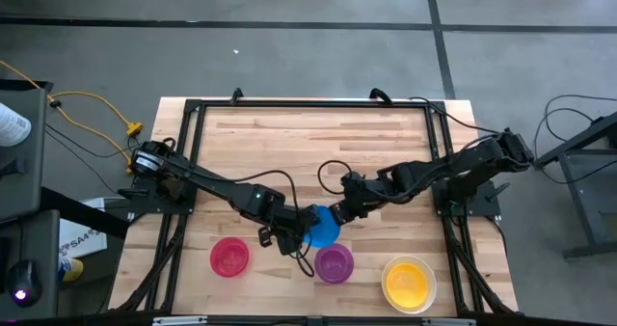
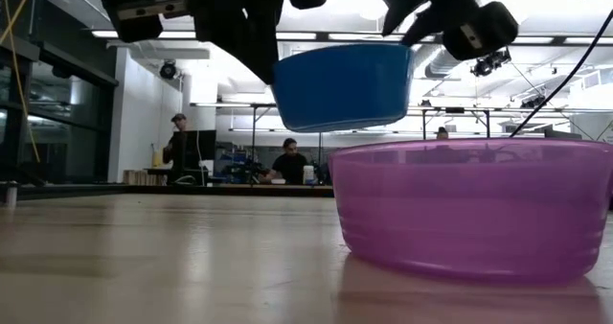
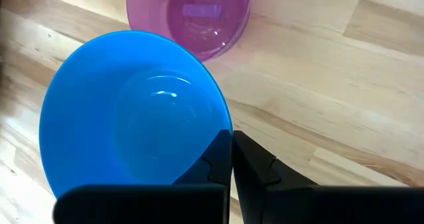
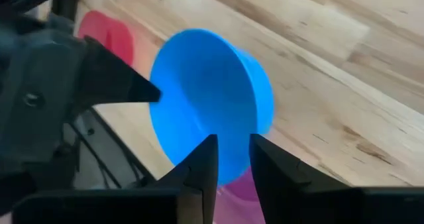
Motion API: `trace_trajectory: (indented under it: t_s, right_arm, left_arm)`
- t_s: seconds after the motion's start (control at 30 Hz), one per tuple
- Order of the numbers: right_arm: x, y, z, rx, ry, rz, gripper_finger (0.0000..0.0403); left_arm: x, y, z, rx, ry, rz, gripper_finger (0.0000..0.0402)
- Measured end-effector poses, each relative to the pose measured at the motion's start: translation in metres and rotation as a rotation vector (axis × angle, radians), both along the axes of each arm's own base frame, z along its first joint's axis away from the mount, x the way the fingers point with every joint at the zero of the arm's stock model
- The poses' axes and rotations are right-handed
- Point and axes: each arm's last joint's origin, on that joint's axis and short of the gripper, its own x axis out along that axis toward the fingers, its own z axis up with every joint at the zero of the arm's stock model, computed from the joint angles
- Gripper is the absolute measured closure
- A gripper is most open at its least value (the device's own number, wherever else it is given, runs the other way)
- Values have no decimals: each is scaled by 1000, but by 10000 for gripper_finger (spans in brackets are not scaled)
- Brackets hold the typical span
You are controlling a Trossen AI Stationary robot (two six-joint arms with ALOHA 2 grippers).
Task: Nest bowls inside each other
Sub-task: Stack the blue bowl on the yellow bowl
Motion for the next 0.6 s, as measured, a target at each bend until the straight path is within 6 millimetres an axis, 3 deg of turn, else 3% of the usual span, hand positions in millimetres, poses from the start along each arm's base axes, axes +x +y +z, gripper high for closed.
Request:
trace_trajectory:
  t_s: [0.33,0.6]
  right_arm:
    - [1,-7,0,16,1,93,333]
    - [1,-9,-1,7,8,110,301]
  left_arm:
    - [-1,0,-1,2,11,-2,401]
    - [-1,0,-1,1,12,-1,402]
